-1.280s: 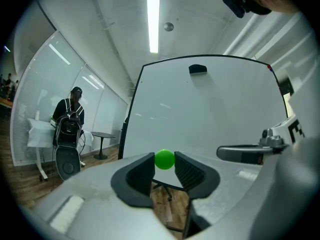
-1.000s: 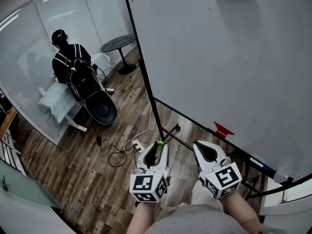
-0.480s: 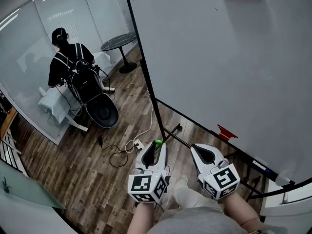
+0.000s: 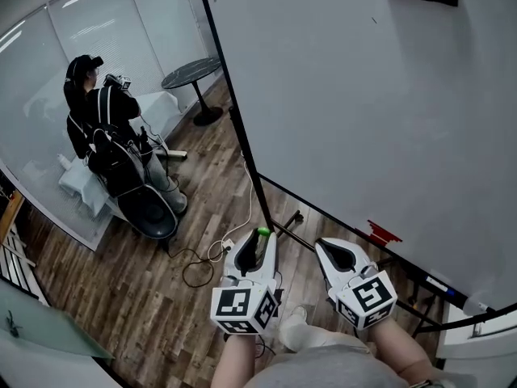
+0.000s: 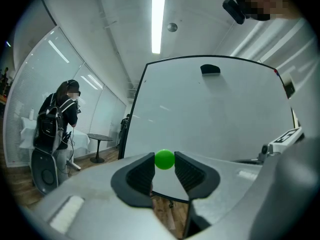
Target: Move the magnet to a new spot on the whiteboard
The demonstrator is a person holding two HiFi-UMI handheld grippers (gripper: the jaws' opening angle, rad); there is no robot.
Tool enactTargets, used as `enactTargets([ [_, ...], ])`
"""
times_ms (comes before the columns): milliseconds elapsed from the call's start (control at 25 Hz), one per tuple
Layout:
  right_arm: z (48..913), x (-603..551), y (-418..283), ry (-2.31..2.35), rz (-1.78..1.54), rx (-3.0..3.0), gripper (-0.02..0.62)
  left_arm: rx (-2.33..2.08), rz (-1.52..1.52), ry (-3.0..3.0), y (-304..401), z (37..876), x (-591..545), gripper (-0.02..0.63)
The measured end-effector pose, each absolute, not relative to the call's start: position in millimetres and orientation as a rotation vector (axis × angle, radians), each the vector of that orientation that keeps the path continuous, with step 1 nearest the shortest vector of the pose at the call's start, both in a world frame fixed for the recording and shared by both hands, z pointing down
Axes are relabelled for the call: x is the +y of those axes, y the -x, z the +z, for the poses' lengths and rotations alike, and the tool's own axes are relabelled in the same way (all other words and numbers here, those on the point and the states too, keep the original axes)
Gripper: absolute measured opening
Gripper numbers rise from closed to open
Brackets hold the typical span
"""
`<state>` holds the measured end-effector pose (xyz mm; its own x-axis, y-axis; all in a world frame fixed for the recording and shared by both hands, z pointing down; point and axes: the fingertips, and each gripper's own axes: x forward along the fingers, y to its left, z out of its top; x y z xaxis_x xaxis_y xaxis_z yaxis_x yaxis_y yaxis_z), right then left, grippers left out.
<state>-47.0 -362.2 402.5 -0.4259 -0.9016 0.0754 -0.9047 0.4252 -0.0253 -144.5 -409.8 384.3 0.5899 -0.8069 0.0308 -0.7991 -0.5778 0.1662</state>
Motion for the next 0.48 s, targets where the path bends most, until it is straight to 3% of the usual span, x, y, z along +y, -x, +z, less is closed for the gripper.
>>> enactTargets([
  [480, 389, -445, 55, -1.749, 0.068, -2.554, 0.000, -1.234, -0.070, -2.734, 142, 364, -499, 0.135],
])
